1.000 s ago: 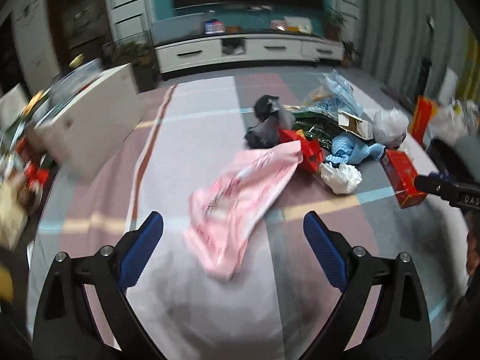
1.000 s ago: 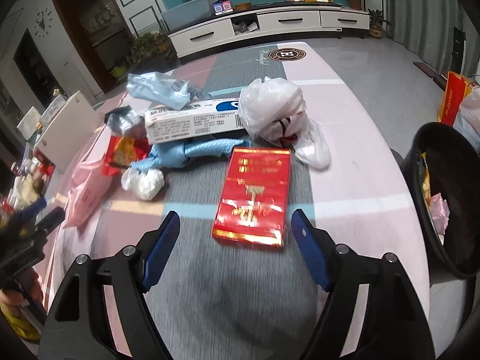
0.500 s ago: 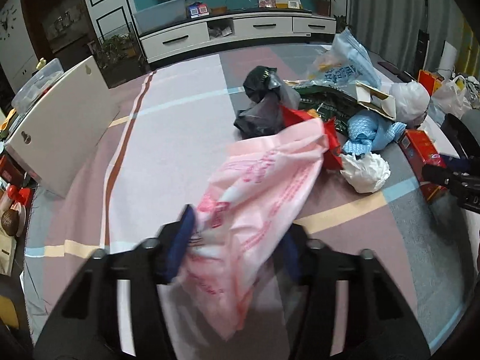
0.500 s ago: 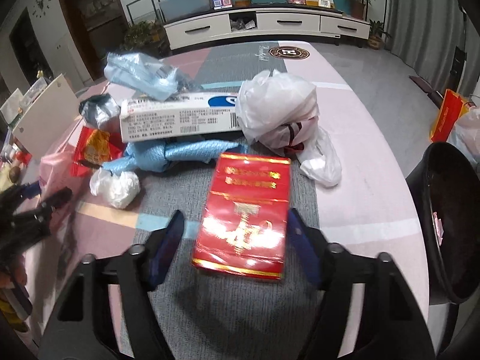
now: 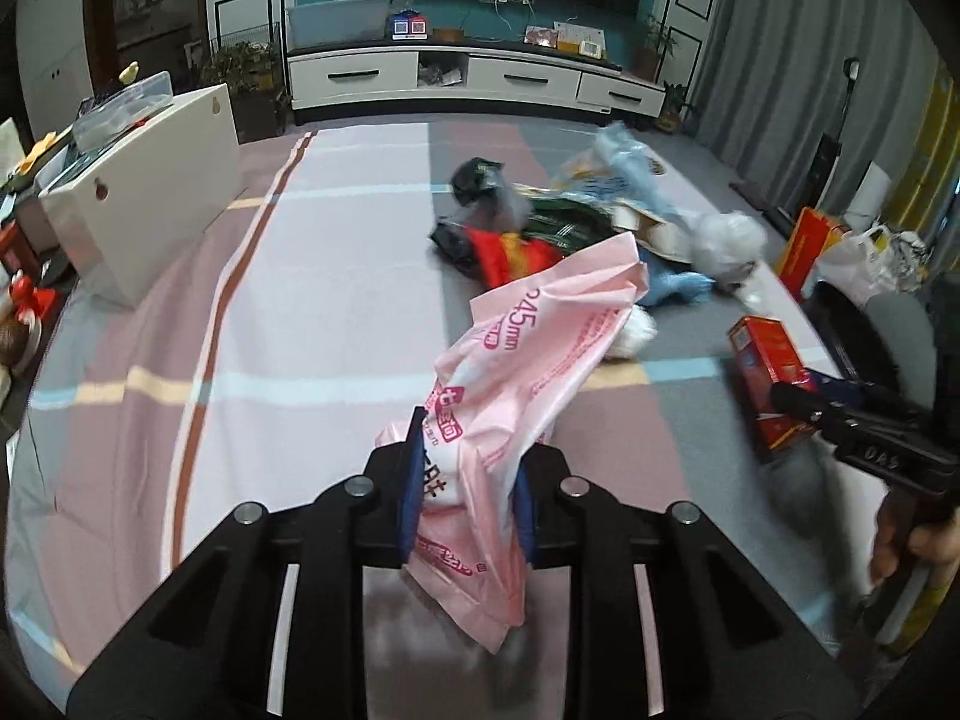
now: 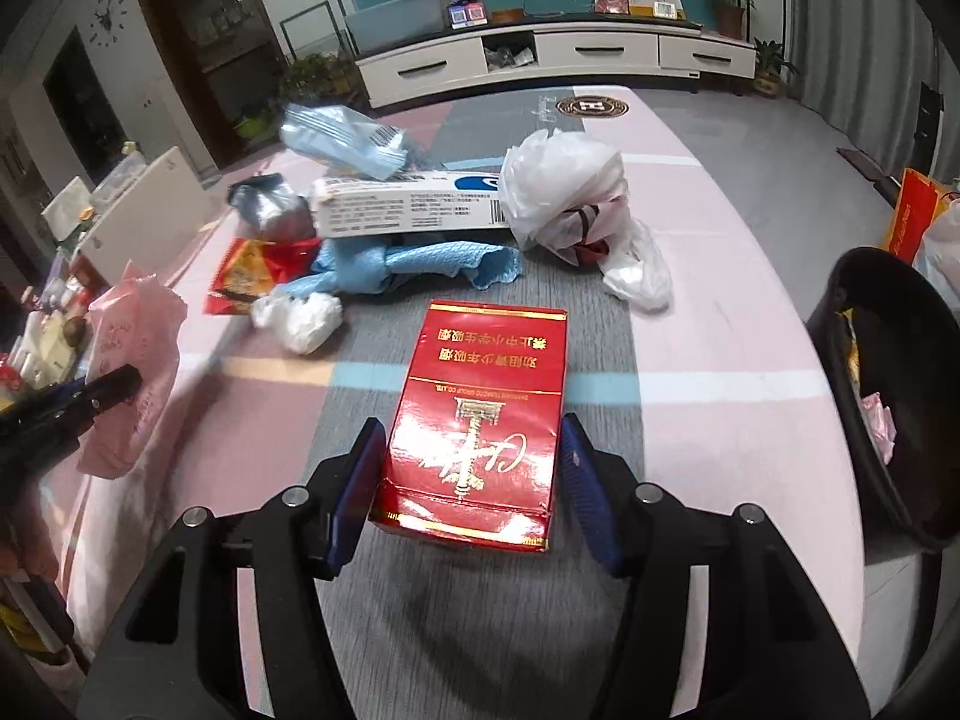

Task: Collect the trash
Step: 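Carry the pink bag and red box to the black bin and release both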

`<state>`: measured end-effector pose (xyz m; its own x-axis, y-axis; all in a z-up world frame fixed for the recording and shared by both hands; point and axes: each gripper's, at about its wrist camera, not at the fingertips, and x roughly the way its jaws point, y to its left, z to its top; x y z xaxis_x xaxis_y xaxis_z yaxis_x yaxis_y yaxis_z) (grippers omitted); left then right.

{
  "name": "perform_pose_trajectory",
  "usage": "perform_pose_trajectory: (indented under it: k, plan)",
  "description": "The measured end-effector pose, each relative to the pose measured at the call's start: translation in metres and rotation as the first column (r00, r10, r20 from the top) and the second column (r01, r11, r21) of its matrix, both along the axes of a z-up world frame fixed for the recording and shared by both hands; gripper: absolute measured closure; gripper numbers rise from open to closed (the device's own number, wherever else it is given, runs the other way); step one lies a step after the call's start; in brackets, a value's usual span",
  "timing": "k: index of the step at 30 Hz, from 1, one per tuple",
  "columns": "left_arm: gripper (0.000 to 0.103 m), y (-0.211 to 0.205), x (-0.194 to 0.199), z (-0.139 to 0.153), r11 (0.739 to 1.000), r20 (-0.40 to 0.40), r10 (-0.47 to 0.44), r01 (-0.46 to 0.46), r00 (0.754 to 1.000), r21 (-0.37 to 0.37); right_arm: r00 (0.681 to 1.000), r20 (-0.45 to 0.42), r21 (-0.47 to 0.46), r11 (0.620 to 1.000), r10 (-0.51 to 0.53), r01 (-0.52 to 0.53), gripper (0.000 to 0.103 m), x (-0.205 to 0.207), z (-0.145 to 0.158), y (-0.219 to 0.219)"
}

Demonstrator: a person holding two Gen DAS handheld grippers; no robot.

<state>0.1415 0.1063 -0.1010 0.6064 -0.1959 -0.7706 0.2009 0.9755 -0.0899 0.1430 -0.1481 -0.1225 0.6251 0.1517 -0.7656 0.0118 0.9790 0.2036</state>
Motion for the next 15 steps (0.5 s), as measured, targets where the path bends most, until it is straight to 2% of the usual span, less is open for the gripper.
perform_pose_trajectory:
  k: [8, 15]
  plan:
    - [0.077, -0.029, -0.049, 0.013, 1.0, -0.032, 0.003, -0.004, 0.999, -0.023, 1.0, 0.029, -0.008, 1.0, 0.002, -0.001, 0.044, -0.049, 0.019, -0.011]
    - [0.076, -0.056, -0.069, 0.026, 0.992, -0.049, -0.062, 0.057, 0.997, -0.11, 0.996, 0.078, 0.02, 0.999, -0.043, 0.042, 0.044, -0.078, 0.035, -0.038]
